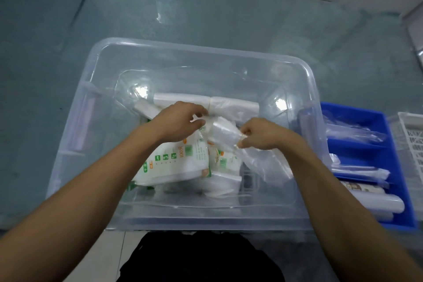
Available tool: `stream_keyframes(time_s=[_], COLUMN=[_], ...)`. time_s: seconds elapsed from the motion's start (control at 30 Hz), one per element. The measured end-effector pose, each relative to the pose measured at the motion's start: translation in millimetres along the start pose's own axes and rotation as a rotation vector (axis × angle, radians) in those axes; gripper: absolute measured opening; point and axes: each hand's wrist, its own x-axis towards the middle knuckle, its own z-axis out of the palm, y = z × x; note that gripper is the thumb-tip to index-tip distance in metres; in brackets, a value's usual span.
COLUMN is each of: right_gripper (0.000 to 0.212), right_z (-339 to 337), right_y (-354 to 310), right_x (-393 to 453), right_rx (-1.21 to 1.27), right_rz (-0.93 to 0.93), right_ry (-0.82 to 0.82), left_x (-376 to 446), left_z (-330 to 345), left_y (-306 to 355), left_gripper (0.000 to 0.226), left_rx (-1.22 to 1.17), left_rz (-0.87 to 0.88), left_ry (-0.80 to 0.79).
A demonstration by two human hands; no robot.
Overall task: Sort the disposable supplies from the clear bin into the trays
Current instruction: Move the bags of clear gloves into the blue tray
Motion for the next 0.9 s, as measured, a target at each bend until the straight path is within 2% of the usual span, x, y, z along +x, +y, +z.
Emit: stream_keyframes(time_s=[0.17,0.27,0.4,0.47,0.57,0.9], right_gripper=[0.020,0.014,0.021,0.025,0.028,0.031], right_z=[-17.6,-18.5,-19.5,-16.9,-10.9,-2.3], right_y=[6.2,1.6,-13.5,-22.2,-30.2,-35.3], right_x=[3.1,7.8,3.0,1.5,1.7,9.8], right_rx=[0.394,0.666,1.054,1.144,1.229,1.343], right_rz=[-0.011,-0.042,-0.145,-0.164,-0.141,-0.141], right_ry=[0.380,0.499,0.461,0.456,0.478,0.384], left_x=[4.2,8.7,10.2,7.4,5.8,11.6], left_z=[-12.3,-13.5,-9.4,-4.6,5.4,7.2], left_y=[-1.0,3.1,13.8,21.6,27.6,25.6], left_gripper=[0.033,0.037,0.051,0.056,0.047,0.022], left_rx=[-0.141,-0.275,-0.540,-0.700,-0.866,-0.895], left_rz=[-0.061,-0.096,-0.113,-0.109,-0.089,-0.160], left_ry=[0.222,0.275,0.227,0.202,0.186,0.220])
